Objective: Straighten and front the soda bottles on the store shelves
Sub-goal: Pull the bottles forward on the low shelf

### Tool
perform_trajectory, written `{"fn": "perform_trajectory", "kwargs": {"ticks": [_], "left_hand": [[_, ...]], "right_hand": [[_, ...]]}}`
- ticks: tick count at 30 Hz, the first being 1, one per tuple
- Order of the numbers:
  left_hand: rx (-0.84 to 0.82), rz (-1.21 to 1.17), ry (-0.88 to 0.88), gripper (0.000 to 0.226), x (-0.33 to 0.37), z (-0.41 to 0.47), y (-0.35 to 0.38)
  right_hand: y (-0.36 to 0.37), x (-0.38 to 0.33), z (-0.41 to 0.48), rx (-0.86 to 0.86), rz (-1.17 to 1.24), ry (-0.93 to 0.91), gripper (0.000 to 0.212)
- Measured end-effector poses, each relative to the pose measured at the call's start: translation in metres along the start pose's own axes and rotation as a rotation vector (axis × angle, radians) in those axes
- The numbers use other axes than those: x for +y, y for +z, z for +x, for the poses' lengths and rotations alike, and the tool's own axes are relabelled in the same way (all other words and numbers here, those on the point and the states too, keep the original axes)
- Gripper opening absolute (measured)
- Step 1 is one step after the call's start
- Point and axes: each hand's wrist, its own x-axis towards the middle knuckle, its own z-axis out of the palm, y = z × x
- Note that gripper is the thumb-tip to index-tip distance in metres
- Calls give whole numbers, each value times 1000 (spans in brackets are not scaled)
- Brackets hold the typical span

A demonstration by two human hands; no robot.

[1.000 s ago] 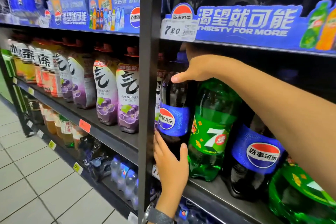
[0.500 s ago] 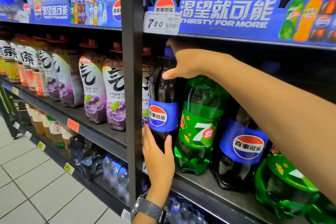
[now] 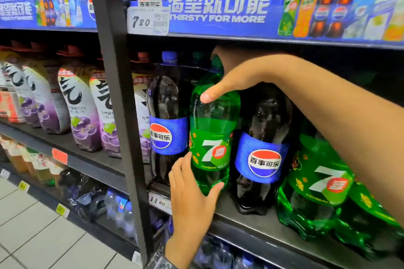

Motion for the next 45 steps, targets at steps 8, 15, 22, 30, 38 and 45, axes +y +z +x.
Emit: {"fn": "perform_trajectory", "kwargs": {"ticks": [8,15,22,30,38,45], "left_hand": [[-70,22,48,93,-12,0,-12],[-49,-11,261,72,47,-16,1],[-135,-52,181,111,88,-19,33],[-112,-31,191,110,76,-14,35],[-110,-30,195,109,76,-15,38],[-201,-45,83,101,92,-19,28]], "right_hand": [[6,-1,-10,-42,7,22,111],[-19,61,-53,-46,-139,50,112],[-7,75,-67,-54,-31,38,103],[2,74,-72,78,81,19,104],[10,69,-84,129,44,55,116],[28,62,-113,346,121,78,89]]}}
